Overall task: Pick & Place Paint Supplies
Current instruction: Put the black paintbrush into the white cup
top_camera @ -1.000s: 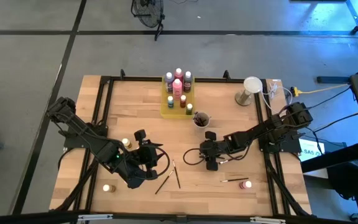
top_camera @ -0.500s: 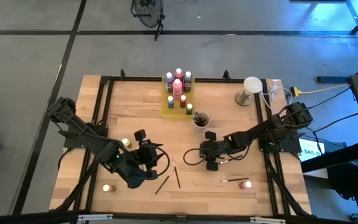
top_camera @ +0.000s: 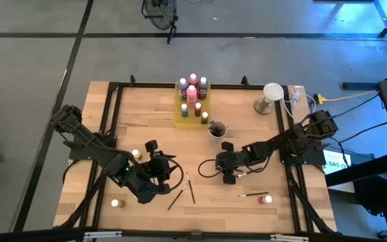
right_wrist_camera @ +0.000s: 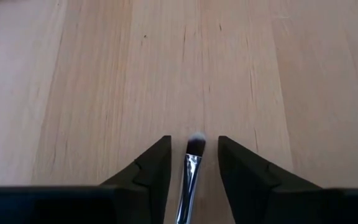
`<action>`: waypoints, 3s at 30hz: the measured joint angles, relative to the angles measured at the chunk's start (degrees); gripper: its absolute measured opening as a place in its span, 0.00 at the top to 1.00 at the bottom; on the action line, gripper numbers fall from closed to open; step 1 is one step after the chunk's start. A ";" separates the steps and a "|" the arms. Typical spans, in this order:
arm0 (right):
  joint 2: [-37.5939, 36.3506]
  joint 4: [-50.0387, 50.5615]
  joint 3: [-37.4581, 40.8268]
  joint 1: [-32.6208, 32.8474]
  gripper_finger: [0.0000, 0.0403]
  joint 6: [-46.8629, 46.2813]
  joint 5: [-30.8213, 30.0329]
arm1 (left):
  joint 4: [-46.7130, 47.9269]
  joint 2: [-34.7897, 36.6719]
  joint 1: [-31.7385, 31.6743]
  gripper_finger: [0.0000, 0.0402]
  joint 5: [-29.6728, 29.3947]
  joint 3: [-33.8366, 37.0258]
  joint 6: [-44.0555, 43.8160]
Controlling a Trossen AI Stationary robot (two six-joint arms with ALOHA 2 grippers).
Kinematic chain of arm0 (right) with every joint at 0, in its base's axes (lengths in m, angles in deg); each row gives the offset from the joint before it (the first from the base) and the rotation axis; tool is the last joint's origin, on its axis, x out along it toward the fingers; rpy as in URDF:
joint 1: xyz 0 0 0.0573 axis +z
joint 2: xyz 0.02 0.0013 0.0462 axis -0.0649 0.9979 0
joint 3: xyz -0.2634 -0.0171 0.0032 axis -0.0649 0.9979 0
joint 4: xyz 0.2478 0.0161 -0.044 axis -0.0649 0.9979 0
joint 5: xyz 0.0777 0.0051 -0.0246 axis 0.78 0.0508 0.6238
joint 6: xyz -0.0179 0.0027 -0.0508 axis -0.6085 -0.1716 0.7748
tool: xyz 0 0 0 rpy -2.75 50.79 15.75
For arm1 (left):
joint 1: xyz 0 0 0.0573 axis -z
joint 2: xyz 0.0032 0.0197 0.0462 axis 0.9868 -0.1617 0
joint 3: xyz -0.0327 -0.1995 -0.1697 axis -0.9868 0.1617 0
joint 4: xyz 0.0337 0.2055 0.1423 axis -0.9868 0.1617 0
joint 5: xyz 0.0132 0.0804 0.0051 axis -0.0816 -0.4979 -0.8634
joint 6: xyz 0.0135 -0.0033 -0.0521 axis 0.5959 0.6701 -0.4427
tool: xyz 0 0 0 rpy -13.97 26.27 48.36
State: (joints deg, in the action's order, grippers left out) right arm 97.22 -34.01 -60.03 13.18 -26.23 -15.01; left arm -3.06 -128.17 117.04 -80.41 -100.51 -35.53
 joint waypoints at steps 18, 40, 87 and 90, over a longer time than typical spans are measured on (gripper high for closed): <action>0.11 0.15 -0.13 -0.15 0.71 -1.13 0.15 | -0.05 -0.65 0.01 0.64 0.22 0.00 -0.02; -0.01 0.31 -0.14 -1.28 0.99 -1.55 1.52 | 0.03 -1.36 -0.01 0.64 0.42 0.00 0.09; -24.23 -14.61 -16.13 25.00 1.00 34.66 -19.79 | -1.86 -1.36 -0.01 0.64 2.57 3.85 1.60; -24.04 -26.38 -12.87 25.55 1.00 44.07 -19.87 | -3.30 -1.38 -0.01 0.64 2.63 6.17 1.60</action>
State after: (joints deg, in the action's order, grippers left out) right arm 73.18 -60.39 -72.90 38.73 17.84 -34.88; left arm -6.36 -129.55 117.03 -77.78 -94.34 -33.93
